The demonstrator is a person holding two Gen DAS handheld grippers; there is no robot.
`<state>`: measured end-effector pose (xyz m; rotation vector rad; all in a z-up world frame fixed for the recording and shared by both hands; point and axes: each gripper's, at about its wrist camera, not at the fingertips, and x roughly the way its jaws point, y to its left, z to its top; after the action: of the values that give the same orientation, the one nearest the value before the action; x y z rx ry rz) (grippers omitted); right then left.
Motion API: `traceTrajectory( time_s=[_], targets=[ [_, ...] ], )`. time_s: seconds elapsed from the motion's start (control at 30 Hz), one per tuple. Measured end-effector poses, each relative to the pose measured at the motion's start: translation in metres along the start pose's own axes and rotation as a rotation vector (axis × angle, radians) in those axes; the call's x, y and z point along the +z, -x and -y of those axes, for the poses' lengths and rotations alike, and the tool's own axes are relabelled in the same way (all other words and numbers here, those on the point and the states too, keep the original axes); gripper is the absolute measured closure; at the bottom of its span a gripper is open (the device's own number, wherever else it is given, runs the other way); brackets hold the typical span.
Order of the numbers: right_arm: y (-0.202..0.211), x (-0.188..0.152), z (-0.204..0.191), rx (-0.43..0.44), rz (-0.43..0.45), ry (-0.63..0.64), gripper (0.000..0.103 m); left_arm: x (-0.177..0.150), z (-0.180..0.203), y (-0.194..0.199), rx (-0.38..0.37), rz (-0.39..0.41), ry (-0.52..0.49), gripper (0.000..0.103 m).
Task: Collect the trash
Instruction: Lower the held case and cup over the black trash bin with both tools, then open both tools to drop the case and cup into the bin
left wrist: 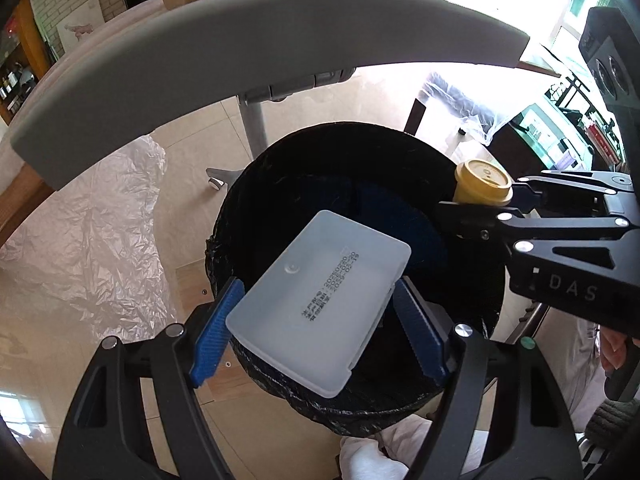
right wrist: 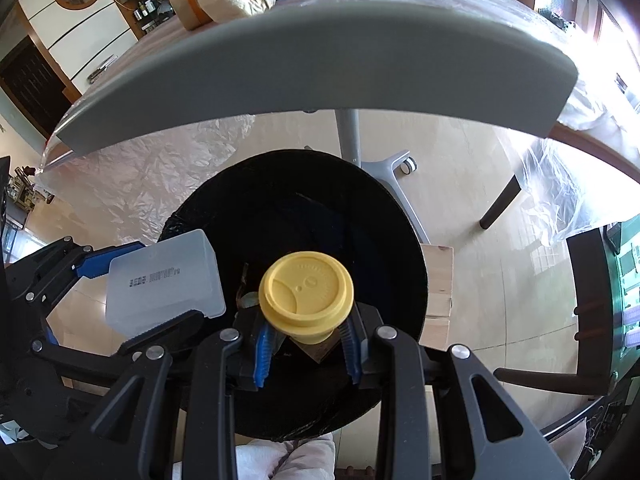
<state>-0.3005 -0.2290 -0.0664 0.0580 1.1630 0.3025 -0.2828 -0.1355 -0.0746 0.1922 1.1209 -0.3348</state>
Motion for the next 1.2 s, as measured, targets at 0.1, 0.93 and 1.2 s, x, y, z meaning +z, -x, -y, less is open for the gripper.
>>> traceTrajectory(
  time_s=[0.1, 0.93, 1.2],
  targets=[
    [-0.005, 0.000, 0.001, -0.001, -0.018, 0.000, 0.074, 0.001, 0.000, -0.005, 0.002, -0.011, -0.005, 0.025],
    [-0.028, 0.003, 0.001, 0.003, -0.081, 0.000, 0.074, 0.006, 0.001, -0.025, -0.008, -0.057, -0.021, 0.025],
    [-0.026, 0.004, 0.010, 0.016, -0.073, -0.036, 0.056, 0.006, 0.003, -0.025, -0.002, -0.057, -0.037, 0.019]
  ],
)
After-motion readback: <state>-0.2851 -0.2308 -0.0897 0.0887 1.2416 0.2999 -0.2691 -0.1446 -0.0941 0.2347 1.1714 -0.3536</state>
